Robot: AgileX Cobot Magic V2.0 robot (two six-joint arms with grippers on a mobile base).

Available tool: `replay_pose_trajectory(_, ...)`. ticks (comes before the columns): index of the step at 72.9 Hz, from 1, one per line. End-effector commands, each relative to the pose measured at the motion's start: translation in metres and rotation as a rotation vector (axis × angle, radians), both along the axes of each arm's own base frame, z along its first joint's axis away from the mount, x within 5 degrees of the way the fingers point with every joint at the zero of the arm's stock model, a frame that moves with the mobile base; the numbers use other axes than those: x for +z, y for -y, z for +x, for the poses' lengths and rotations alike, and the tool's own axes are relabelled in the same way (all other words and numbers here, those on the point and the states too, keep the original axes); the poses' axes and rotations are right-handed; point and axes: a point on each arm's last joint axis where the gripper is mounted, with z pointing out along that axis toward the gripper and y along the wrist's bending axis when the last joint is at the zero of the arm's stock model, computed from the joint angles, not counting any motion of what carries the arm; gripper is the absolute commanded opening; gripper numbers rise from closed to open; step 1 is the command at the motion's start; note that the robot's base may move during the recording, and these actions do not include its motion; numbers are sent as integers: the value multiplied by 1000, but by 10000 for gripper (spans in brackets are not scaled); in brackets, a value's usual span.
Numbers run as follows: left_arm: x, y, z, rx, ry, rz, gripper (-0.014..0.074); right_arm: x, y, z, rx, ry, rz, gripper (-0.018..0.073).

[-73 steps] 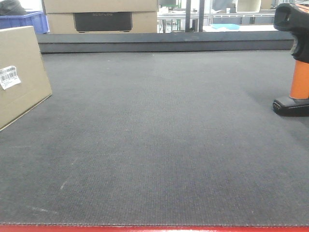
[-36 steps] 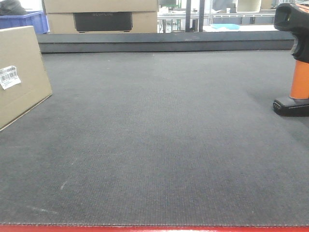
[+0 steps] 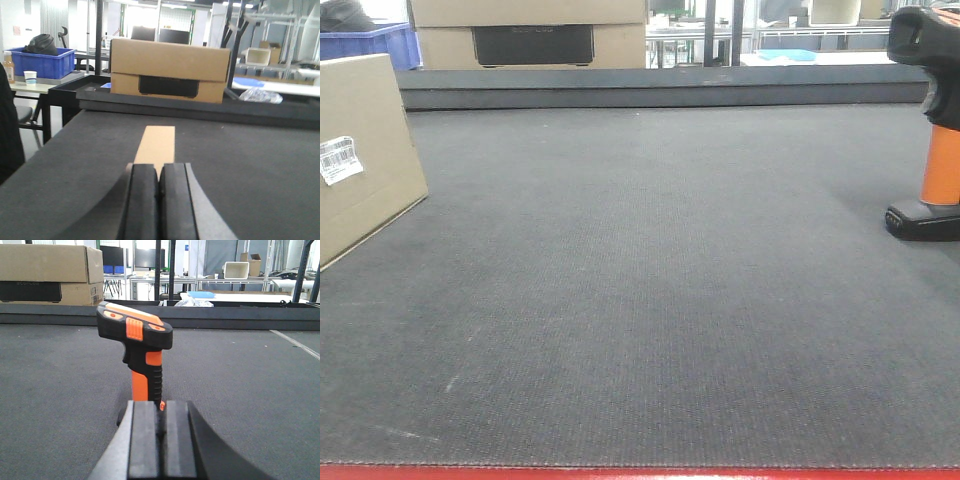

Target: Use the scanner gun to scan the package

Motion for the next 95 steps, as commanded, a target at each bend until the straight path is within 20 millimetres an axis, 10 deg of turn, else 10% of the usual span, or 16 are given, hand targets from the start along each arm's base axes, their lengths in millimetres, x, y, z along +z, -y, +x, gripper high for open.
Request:
replay_pose_trajectory(1, -7, 0, 1, 8, 35, 77, -111, 1, 0, 0, -7, 21, -6, -169)
replay_pose_trajectory(31, -70, 4, -6, -60, -29, 76, -111, 1, 0, 0, -7, 21, -6, -169)
replay_pose_trajectory(95, -71, 2, -10, -33, -19, 25, -111, 1, 0, 0, -7, 21, -6, -169)
